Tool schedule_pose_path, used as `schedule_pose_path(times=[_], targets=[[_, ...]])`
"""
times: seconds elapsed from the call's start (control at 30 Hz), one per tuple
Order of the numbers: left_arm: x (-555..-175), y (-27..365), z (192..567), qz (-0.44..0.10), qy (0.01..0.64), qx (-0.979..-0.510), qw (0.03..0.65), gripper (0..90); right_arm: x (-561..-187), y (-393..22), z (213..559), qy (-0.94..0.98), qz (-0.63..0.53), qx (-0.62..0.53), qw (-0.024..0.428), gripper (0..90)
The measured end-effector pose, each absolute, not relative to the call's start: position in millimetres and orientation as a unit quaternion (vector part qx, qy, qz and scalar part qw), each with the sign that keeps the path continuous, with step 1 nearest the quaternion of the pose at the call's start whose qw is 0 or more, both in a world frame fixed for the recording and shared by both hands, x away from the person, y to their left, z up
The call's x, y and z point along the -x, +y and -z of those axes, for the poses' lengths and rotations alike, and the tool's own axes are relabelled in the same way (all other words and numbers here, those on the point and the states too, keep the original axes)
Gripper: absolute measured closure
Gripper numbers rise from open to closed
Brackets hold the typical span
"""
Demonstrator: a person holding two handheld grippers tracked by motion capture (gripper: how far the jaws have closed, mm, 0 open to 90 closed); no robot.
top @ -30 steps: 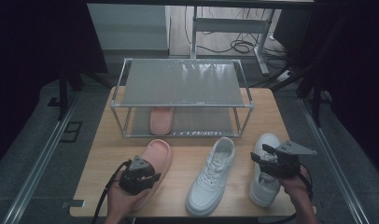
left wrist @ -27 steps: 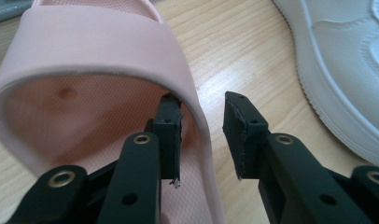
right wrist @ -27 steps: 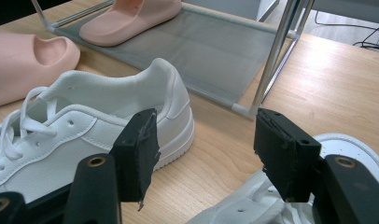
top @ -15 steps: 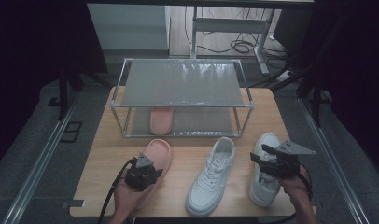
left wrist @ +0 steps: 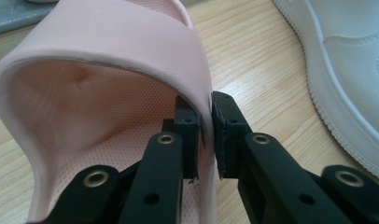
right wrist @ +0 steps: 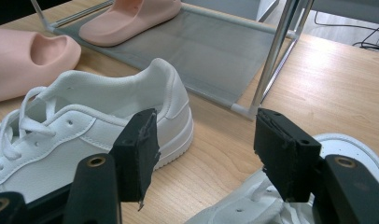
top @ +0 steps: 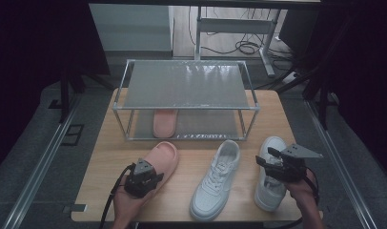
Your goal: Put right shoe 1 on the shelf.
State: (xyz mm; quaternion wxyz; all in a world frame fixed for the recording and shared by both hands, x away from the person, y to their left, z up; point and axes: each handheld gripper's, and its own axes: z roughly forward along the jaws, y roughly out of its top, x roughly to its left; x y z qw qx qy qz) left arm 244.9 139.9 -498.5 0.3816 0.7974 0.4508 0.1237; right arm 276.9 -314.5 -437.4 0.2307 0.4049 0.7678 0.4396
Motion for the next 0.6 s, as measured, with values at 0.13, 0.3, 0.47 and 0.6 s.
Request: schedule_pose_path(times=[0.13,0.3,0.47,0.6], targets=[[-241,139,489,-0.129,0.441,-0.796,0.393,83.0,-277,-315,437,0.768,-0.439,-0.405,0.231,40.3],[-240,132,481,-0.132,0.430,-0.797,0.402,83.0,-277,-314,437,0.768,-0.439,-0.405,0.231,40.3],[-249,120,471,-0.136,0.419,-0.797,0.412,82.8,-277,-315,438,0.769,-0.438,-0.405,0.230,40.2],[-257,112,465,-0.138,0.414,-0.798,0.416,82.6,-278,-313,439,0.770,-0.437,-0.403,0.230,40.3]])
